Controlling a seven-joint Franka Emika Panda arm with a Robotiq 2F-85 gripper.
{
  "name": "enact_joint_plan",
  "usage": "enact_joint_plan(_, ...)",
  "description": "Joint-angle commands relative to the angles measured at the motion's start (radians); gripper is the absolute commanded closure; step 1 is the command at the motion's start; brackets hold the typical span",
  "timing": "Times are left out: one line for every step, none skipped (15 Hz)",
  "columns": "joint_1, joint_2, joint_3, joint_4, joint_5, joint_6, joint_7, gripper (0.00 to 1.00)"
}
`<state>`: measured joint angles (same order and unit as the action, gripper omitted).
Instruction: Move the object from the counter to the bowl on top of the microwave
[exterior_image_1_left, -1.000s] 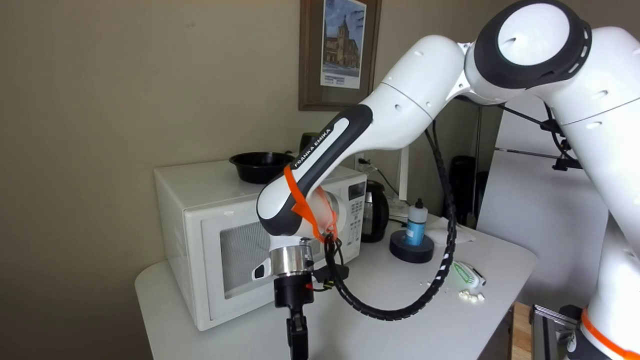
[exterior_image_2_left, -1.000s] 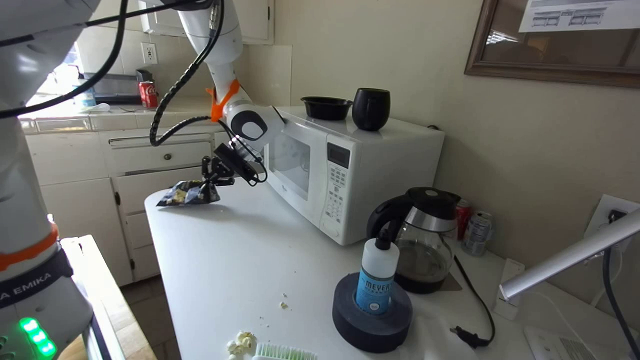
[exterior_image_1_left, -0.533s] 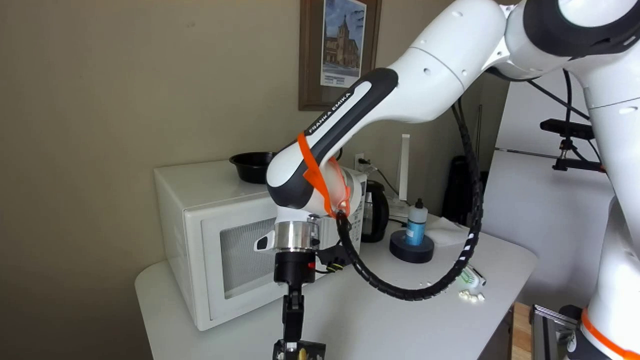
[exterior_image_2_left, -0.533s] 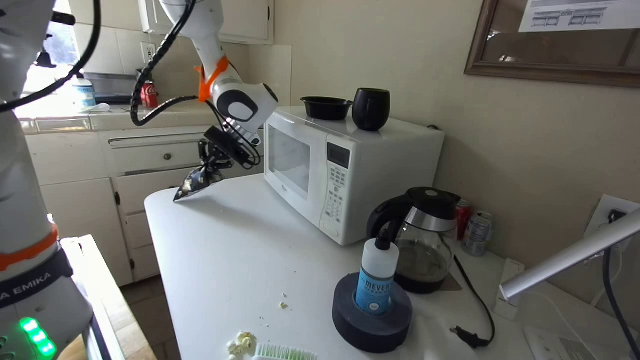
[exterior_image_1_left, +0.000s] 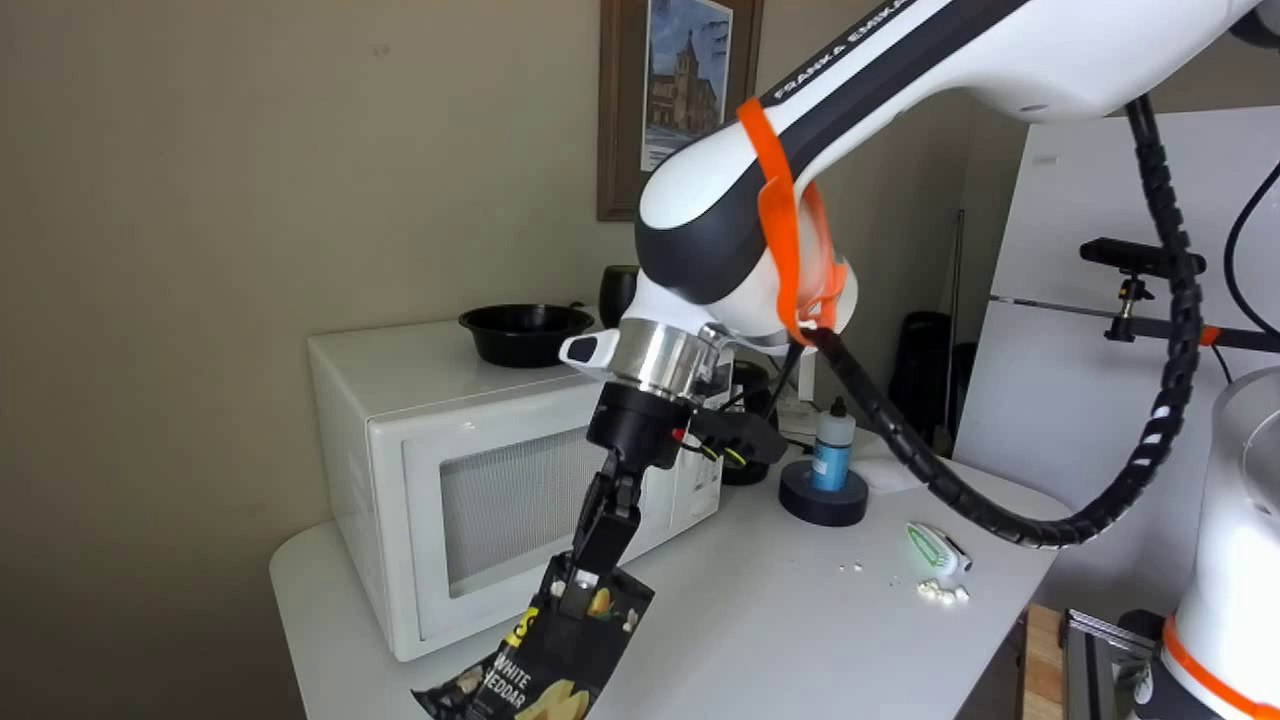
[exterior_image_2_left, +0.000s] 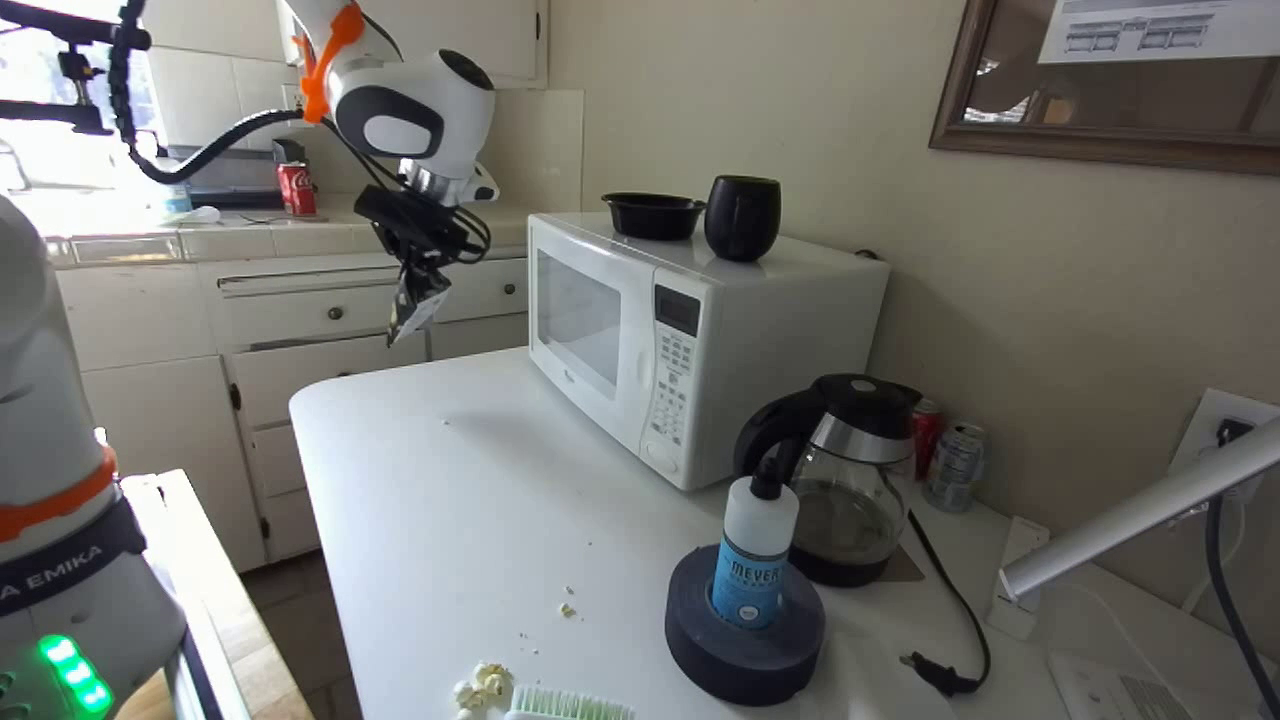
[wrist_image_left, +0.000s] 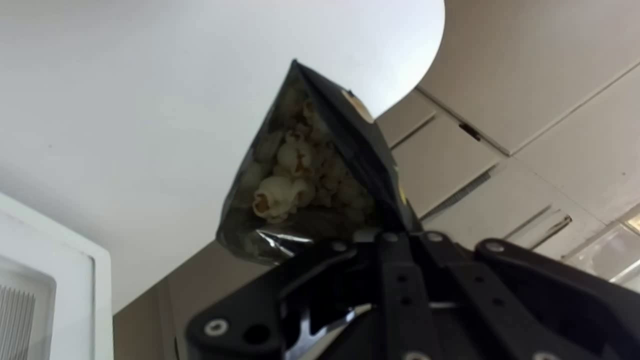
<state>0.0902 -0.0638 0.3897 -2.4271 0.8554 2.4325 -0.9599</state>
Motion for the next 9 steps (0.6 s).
enact_joint_plan(0.091,-0.256,-0.099,-0.111,0.158,0.002,-0.079,1.00)
enact_joint_plan(0.055,-0.317,-0.082,-0.125,0.197,-0.007,-0.092,1.00)
enact_joint_plan(0.058,-0.377,-0.106,-0.135,0.212,-0.018,-0.088,1.00)
enact_joint_plan(0.102,-0.425,-0.177,-0.141,0.210,-0.017,-0.073,1.00)
enact_joint_plan(0.095,-0.461,-0.203,-0.139,0.212,-0.005,-0.060,1.00)
enact_joint_plan(0.083,-0.490,-0.236,-0.136,0.154,-0.045,-0.042,1.00)
enact_joint_plan(0.109,-0.401,-0.208,-0.094,0.153,0.003,-0.037,0.98)
enact_joint_plan(0.103,-0.440,-0.235,-0.100,0.151,-0.014,-0.037,0.98)
enact_joint_plan(0.100,-0.465,-0.252,-0.106,0.152,-0.027,-0.038,0.98)
